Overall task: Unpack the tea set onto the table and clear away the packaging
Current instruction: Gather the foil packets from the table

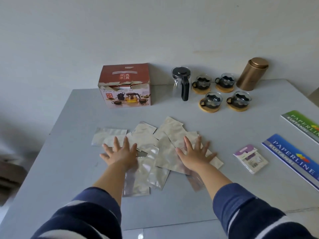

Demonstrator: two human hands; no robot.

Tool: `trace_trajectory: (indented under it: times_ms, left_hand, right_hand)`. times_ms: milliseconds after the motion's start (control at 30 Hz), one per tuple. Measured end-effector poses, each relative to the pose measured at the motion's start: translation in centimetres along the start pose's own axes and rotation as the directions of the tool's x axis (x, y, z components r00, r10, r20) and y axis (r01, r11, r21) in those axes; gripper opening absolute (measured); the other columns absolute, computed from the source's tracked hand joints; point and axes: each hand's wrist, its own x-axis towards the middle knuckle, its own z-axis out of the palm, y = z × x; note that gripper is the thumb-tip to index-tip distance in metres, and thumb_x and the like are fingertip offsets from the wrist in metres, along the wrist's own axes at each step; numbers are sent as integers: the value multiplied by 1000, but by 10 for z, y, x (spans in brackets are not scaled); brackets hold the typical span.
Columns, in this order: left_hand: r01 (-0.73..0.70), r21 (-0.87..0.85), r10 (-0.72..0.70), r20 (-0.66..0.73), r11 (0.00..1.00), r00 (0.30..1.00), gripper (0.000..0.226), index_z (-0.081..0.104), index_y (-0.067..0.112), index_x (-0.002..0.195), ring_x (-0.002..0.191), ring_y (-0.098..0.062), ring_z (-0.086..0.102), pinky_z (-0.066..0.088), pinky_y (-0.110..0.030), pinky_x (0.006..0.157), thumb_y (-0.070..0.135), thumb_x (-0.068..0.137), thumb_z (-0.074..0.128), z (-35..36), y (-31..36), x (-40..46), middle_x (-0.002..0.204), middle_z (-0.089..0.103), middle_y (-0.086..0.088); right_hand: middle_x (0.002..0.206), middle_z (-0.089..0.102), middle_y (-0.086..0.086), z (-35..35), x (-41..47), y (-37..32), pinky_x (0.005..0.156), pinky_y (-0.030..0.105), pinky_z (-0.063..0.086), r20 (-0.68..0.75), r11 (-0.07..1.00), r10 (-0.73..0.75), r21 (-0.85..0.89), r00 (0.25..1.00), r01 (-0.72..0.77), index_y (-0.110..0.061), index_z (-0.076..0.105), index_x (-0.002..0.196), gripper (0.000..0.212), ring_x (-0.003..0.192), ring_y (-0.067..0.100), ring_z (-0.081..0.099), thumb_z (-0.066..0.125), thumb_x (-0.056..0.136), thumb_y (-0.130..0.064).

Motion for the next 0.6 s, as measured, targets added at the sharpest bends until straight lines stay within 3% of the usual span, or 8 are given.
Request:
trace_trajectory:
  times_ms: [133,233,367,400,467,533,600]
  left_hand:
    - [-169,3,169,-41,986,985,66,-11,34,152,143,-36,-26,-11,-58,116,61,95,9,32,24,-28,160,-21,4]
    - [-228,-12,226,-86,974,970,74,-16,22,151,147,-30,-19,-7,-52,118,62,94,10,47,30,-41,162,-11,5]
    - [-322,-114,277,-302,940,912,80,-7,20,153,139,-24,24,24,-40,110,62,94,25,39,21,-50,152,29,1]
    - [-345,-132,288,-326,929,900,83,-4,21,154,136,-24,27,26,-40,109,65,91,28,34,16,-50,150,30,0]
    - [-399,-81,361,-292,913,886,98,-2,25,154,140,-25,20,21,-42,113,79,79,32,29,0,-52,153,21,-1]
    - [-449,45,449,-174,893,876,114,-12,31,152,148,-25,0,5,-47,119,91,64,31,32,-19,-60,160,2,3]
    - [-473,163,490,-92,866,867,118,-24,34,147,146,-23,-22,-10,-52,118,95,59,27,46,-35,-71,159,-20,7]
  right_hand:
    - [158,-23,8,17,-7,-24,110,63,-13,-37,987,-142,68,989,144,-42,4,149,55,143,35,-26,23,98,-47]
    - [161,-9,8,18,-9,-34,114,56,-9,-95,965,-175,183,980,190,-35,24,146,50,147,31,-16,34,98,-27]
    - [141,42,10,4,-17,-29,114,38,26,-295,844,-219,421,930,332,-20,49,132,45,137,28,34,50,89,-10]
    - [138,46,9,0,-19,-25,112,38,30,-331,856,-184,409,926,316,-19,49,132,46,134,28,38,52,87,-12]
    - [145,38,7,-5,-25,-15,113,46,25,-268,944,-80,289,960,159,-25,40,138,55,140,28,27,53,85,-26]
    - [152,19,8,-6,-34,-6,113,51,18,-108,986,71,159,992,-54,-32,24,143,66,143,29,10,50,83,-40]
    - [157,2,9,-1,-43,-4,112,55,15,-27,974,187,133,982,-181,-34,12,147,73,144,30,1,44,83,-48]
